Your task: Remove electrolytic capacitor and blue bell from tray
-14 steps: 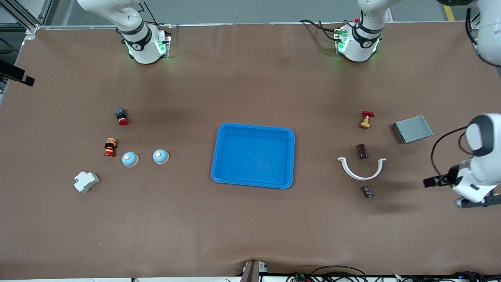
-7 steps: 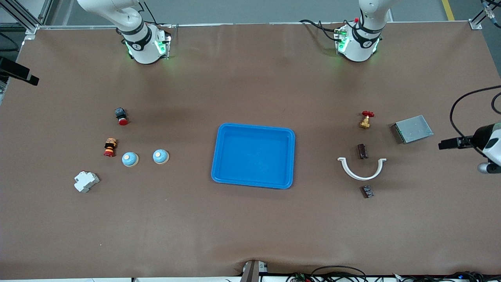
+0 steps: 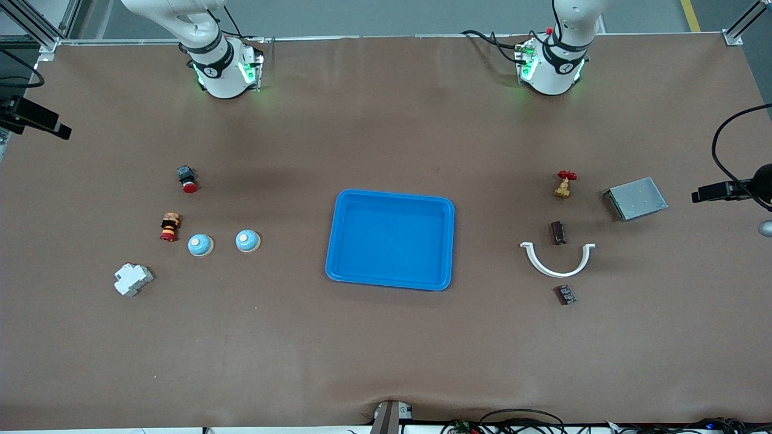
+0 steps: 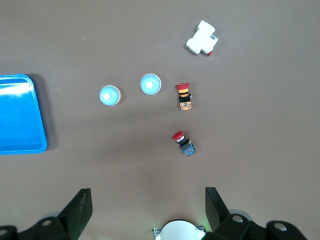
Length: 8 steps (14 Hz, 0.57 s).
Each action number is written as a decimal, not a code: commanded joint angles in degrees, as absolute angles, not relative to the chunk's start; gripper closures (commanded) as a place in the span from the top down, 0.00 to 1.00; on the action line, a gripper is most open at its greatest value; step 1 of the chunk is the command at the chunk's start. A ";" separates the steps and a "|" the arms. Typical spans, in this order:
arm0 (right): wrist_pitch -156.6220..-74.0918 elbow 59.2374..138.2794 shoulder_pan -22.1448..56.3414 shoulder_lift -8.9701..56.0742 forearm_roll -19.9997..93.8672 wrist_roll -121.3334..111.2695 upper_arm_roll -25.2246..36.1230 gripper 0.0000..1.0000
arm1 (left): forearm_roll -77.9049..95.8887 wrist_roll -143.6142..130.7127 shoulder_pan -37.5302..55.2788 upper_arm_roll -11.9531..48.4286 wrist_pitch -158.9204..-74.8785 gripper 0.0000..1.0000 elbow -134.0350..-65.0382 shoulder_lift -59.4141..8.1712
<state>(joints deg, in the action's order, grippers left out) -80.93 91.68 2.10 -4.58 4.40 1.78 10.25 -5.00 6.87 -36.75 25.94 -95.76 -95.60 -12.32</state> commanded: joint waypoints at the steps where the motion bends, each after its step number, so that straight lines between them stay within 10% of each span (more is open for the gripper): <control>1: -82.44 94.57 -1.05 -7.29 3.69 1.67 7.65 1.00 | -0.89 7.30 -37.62 26.10 -101.76 1.00 -106.23 -3.27; 4: -83.06 94.92 -2.72 -7.38 3.69 1.67 5.45 1.00 | -0.53 5.99 -37.36 26.36 -104.24 1.00 -107.68 -1.32; 8: -84.11 96.06 -2.99 -7.56 3.69 1.67 5.45 1.00 | 0.17 4.75 -36.65 28.91 -94.33 1.00 -90.57 -8.50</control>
